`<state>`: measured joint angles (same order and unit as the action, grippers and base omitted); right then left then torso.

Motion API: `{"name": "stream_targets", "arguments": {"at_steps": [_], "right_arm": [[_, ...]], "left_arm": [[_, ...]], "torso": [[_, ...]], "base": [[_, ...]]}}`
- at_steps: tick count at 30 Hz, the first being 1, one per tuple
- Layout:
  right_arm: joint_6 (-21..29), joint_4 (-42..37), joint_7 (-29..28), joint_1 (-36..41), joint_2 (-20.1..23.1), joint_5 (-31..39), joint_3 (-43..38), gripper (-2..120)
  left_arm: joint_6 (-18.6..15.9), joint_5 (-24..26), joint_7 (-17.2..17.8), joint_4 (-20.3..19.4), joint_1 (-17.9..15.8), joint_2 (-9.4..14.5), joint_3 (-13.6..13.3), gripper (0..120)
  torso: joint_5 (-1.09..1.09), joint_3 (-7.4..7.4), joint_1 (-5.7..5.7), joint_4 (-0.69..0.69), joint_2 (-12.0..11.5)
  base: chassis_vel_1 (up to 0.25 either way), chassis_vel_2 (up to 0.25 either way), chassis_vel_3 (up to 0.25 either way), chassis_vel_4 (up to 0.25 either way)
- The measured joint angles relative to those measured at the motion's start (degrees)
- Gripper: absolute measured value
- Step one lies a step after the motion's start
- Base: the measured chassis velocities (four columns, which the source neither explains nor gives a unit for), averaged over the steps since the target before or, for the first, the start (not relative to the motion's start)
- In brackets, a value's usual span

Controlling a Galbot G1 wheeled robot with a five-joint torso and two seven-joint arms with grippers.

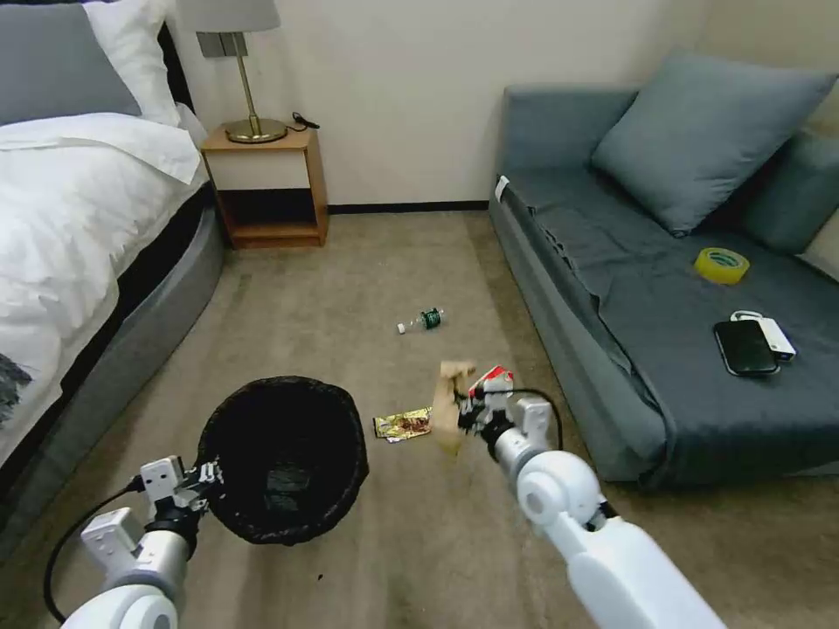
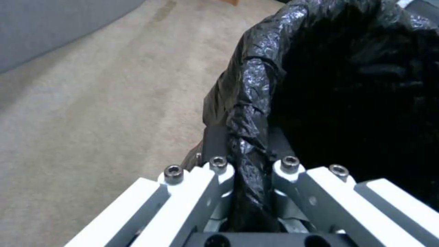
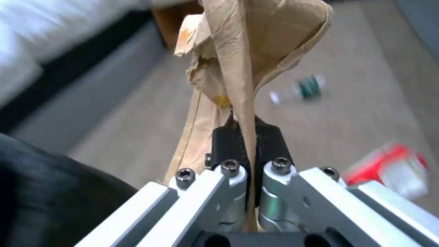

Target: Pick up the trash bin, then pick up the garbage on the floor and place it into the trash bin.

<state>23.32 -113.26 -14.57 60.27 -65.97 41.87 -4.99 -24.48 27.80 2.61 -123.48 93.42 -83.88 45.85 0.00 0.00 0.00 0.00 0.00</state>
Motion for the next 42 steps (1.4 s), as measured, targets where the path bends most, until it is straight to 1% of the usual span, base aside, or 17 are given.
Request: {"name": "stream_targets", "arguments": {"at_steps": [1,2,5,9,11,12,14,20,25,28,32,38,39,41,42], "right_arm": [[0.0,0.0,0.0,0.0,0.0,0.0,0.0,0],[-0.93,-1.25,0.57,-0.02,0.46,0.53,0.08,0],[-5.02,-4.91,3.14,0.75,1.08,1.27,0.98,0],[-6.15,-6.1,4.42,1.25,1.34,1.16,1.43,0],[-7.44,-7.53,6.29,1.92,2.05,0.51,2.46,0],[-7.44,-7.53,6.29,1.92,2.05,0.51,2.46,0],[-8.4,-8.48,8.26,2.49,2.87,-1.04,3.51,0],[-9.39,-9.74,11.57,3.44,3.59,-3.54,5.51,0],[-11.13,-10.29,15.11,3.91,3.56,-6.48,9.22,0],[-11.84,-9.47,16.88,4.35,2.54,-9.58,12.79,7],[-12.22,-7.88,17.76,4.6,1.7,-11.74,15.0,11],[-12.82,-5.71,18.48,4.97,1.29,-13.91,16.41,14],[-12.93,-5.1,18.72,5.14,1.26,-14.39,16.56,16],[-13.28,-3.91,19.0,5.45,1.21,-15.44,16.74,26],[-13.28,-3.91,19.0,5.45,1.21,-15.44,16.74,26]], "left_arm": [[0.0,0.0,0.0,0.0,0.0,0.0,0.0,4],[-0.07,-0.08,0.18,0.23,-0.24,0.01,-0.64,4],[-0.6,0.14,1.1,1.1,-1.15,-0.1,-2.68,4],[-0.9,0.24,1.36,1.44,-1.42,-0.11,-3.52,4],[-1.19,0.25,1.41,1.74,-1.63,-0.12,-4.45,4],[-1.19,0.25,1.41,1.74,-1.63,-0.12,-4.45,4],[-1.51,0.27,1.46,1.91,-1.83,-0.14,-5.14,4],[-1.6,0.22,1.42,1.9,-1.9,-0.42,-5.87,4],[-1.62,-0.38,0.38,1.03,-1.1,-0.91,-6.18,4],[-1.77,-0.8,-1.12,0.63,-0.28,-1.39,-6.98,4],[-1.78,-1.34,-1.9,0.4,0.38,-1.79,-7.58,4],[-1.79,-1.28,-2.14,-0.13,0.61,-2.02,-7.6,4],[-1.86,-0.92,-2.14,-0.29,0.61,-2.02,-7.52,4],[-2.2,0.11,-2.12,-0.6,0.59,-1.98,-7.27,4],[-2.2,0.11,-2.12,-0.6,0.59,-1.98,-7.27,4]], "torso": [[0.0,0.0,0.0,0.0,0.0],[0.0,0.0,0.0,0.0,0.0],[0.0,0.0,0.0,0.0,0.0],[0.0,0.0,0.0,0.0,0.0],[0.0,0.0,0.0,0.0,0.0],[0.0,0.0,0.0,0.0,0.0],[0.0,0.0,0.0,0.0,0.0],[0.0,0.0,0.0,0.0,0.0],[0.0,0.0,0.0,0.0,0.0],[0.0,0.0,0.0,0.0,0.0],[-0.01,0.0,0.0,0.0,0.01],[-0.01,0.0,0.0,0.0,0.01],[-0.01,0.0,0.0,0.0,0.01],[-0.01,0.0,0.0,0.0,0.0],[-0.01,0.0,0.0,0.0,0.0]], "base": [[0.0,0.0,0.0,0.0],[0.0,0.0,0.0,0.0],[0.0,0.0,0.0,0.0],[0.0,0.0,0.0,0.0],[0.0,0.0,0.0,0.0],[0.0,0.0,0.0,0.0],[0.0,0.0,0.0,0.0],[0.0,0.0,0.0,0.0],[0.0,0.0,0.0,0.0],[0.0,0.0,0.0,0.0],[0.0,0.0,0.0,0.0],[0.0,0.0,0.0,0.0],[0.0,0.0,0.0,0.0],[0.0,0.0,0.0,0.0],[0.0,0.0,0.0,0.0]]}}
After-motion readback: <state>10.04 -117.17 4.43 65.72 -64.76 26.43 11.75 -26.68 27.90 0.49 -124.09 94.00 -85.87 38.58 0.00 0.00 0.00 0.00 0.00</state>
